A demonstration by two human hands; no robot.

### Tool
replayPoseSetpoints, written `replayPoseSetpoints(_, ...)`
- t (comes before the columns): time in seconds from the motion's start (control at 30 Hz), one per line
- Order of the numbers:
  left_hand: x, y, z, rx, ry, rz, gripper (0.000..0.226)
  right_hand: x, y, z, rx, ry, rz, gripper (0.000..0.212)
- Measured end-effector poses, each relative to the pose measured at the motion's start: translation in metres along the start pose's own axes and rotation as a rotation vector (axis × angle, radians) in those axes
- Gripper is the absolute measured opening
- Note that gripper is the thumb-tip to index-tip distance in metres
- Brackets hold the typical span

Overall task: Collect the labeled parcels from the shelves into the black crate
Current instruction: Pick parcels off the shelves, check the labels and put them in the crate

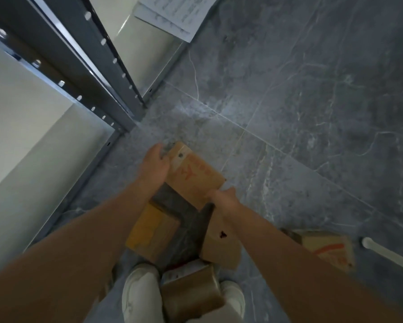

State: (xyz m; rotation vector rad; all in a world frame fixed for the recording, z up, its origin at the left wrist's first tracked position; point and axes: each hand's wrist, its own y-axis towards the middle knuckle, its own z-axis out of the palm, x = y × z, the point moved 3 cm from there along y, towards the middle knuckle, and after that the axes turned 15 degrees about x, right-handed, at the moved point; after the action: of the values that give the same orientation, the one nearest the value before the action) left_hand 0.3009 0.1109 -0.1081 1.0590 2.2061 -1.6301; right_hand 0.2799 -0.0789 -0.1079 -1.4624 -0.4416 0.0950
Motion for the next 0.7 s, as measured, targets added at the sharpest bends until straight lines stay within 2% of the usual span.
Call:
replayPoseSetpoints(0.1,0.005,0.005,0.006,0.039,-0.061,-0.058,0.022,0.01,0.001,0.01,0.113,0.053,0.064,0.063)
replayPoseSetpoints(0.17,0.002,-0.009,0.007,0.008,-0.14,-0.036,0.022,0.01,-0.008,0.01,0.127,0.144,0.03,0.05)
replayPoseSetpoints(0.27,-0.028,-0.045,-0.004,-0.035,-0.245,0.014,0.02,0.01,-0.045,0.005,0.095,0.26,-0.04,0.05)
replayPoseSetpoints(0.37,-0.064,-0.091,-0.024,-0.037,-0.31,0.018,0.02,0.028,-0.109,-0.01,0.053,0.329,-0.145,0.015)
replayPoseSetpoints(0.4,-0.075,-0.108,-0.032,-0.05,-0.333,0.016,0.021,0.039,-0.136,-0.017,0.044,0.347,-0.186,0.012)
replayPoseSetpoints(0.5,-0.124,-0.169,-0.063,-0.109,-0.422,0.046,0.021,0.082,-0.223,-0.038,0.05,0.362,-0.284,0.025)
replayPoseSetpoints(0.63,-0.222,-0.259,-0.124,-0.219,-0.521,0.101,0.018,0.153,-0.358,-0.055,0.023,0.273,-0.393,0.031)
replayPoseSetpoints(0.7,-0.277,-0.306,-0.157,-0.215,-0.582,0.174,0.014,0.189,-0.435,-0.061,-0.049,0.271,-0.463,0.049)
